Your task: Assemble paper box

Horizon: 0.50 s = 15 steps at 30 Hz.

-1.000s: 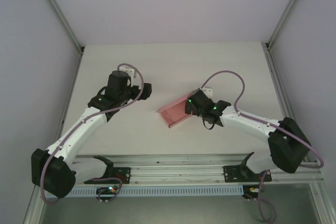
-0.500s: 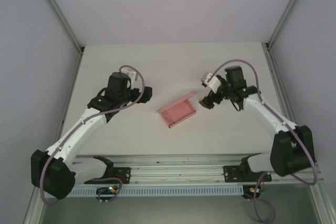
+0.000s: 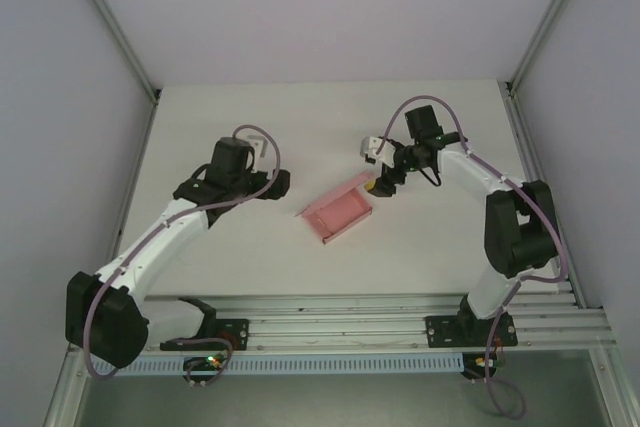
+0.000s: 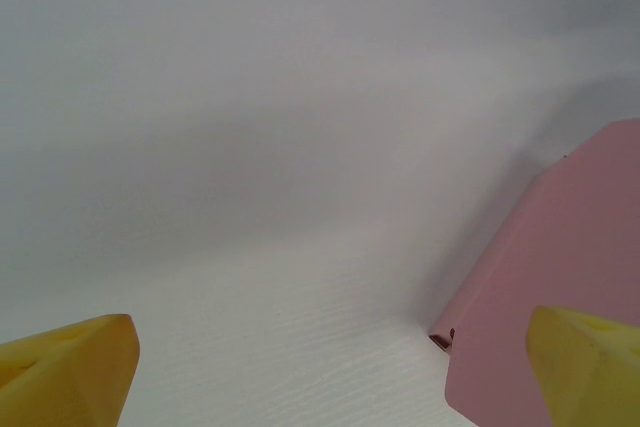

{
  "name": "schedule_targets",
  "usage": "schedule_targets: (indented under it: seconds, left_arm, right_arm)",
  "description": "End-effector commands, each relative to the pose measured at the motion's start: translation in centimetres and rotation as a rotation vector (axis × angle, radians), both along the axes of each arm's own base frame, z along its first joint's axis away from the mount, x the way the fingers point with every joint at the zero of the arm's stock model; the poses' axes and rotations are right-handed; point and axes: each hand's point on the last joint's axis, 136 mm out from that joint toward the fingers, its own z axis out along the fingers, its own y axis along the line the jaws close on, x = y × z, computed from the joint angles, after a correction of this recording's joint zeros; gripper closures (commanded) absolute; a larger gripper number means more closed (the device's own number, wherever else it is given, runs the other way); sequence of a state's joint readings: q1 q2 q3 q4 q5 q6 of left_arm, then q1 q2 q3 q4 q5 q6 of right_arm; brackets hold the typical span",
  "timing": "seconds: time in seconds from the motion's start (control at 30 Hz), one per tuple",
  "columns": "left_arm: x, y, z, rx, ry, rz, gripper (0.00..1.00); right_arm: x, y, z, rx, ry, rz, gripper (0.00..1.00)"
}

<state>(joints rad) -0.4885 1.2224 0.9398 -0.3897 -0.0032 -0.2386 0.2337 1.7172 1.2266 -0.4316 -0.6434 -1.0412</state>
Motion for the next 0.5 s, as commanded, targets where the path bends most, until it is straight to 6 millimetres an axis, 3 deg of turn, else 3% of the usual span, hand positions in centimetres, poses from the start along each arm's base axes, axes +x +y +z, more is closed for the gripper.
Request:
schedule_targets:
  seconds: [0.0, 0.13, 0.2, 0.37, 0.47]
  left_arm:
    - [0.5, -0.1, 1.1, -0.006, -0.008, 0.004, 0.0]
    - [0.6, 0.0, 1.3, -0.008, -0.009, 0.009, 0.0]
    - [0.5, -0.1, 1.5, -0.01, -0.014, 0.005, 0.0]
    - [0.0, 0.2, 2.1, -0.005, -0.031, -0.008, 0.0]
    - [-0.1, 0.4, 2.6, 0.003, -0.055, -0.012, 0.0]
  right_arm:
    - [0.0, 2.3, 0.8, 0.023, -0.054, 0.112, 0.11]
    - [-0.3, 3.4, -0.4, -0.002, -0.006, 0.154, 0.2]
    - [-0.1, 3.6, -0.8, -0.007, 0.007, 0.155, 0.32]
    - [-0.2, 3.3, -1.1, -0.026, 0.022, 0.125, 0.77]
    - [-0.9, 2.9, -0.8, -0.037, 0.021, 0.112, 0.86]
